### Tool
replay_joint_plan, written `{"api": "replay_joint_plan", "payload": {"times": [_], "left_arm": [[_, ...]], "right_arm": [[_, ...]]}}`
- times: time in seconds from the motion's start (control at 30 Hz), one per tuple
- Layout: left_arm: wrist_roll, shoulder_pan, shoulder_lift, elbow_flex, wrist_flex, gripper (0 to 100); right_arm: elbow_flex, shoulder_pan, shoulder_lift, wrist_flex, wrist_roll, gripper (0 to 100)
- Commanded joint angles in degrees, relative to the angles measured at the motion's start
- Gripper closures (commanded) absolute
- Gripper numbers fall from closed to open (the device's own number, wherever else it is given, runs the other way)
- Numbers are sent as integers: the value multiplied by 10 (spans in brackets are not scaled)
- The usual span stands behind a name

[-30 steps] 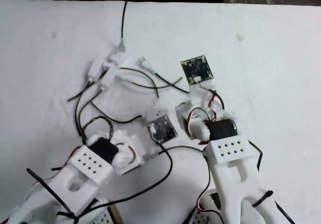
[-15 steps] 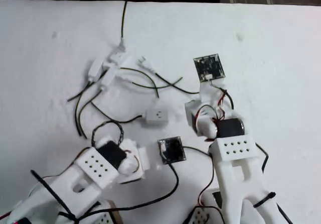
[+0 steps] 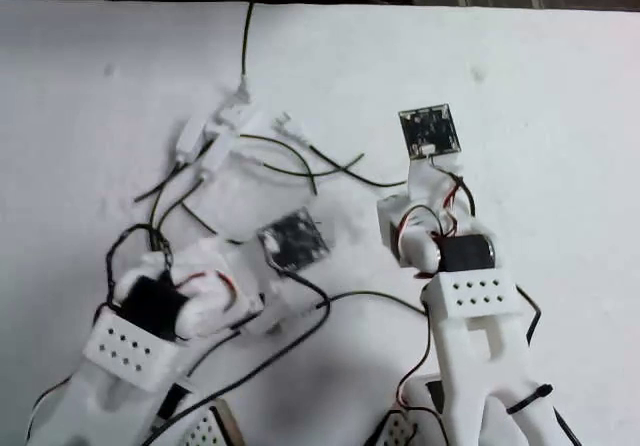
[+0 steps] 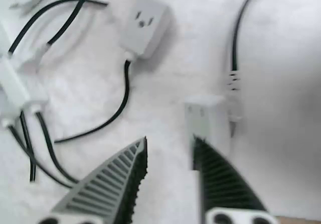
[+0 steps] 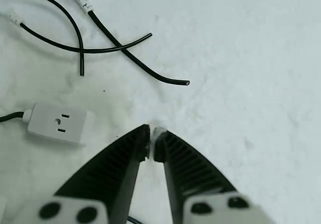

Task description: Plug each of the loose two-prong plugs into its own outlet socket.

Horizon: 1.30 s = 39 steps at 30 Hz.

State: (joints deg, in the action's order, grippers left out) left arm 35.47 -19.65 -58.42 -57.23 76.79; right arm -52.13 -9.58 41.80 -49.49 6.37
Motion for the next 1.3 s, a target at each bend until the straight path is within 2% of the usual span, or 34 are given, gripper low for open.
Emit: {"api": "replay_joint_plan", "payload": {"times": [0.0, 0.47, 0.57, 0.77, 0.93, 1.13, 1.27], "left_arm": [[4, 44, 15, -9, -20, 738], [27, 44, 270, -28, -135, 736], [27, 18, 299, -28, -142, 736], [22, -26, 314, -14, -139, 739], [22, -31, 314, -16, -143, 743], [25, -28, 315, -19, -170, 853], [28, -7, 315, -25, -188, 884]], "right_arm": [[25, 4, 6, 7, 6, 977], [24, 3, 1, 7, 5, 977], [24, 3, 1, 7, 5, 977], [24, 3, 1, 7, 5, 977], [24, 3, 1, 7, 5, 977], [24, 3, 1, 7, 5, 977], [24, 3, 1, 7, 5, 977]]}}
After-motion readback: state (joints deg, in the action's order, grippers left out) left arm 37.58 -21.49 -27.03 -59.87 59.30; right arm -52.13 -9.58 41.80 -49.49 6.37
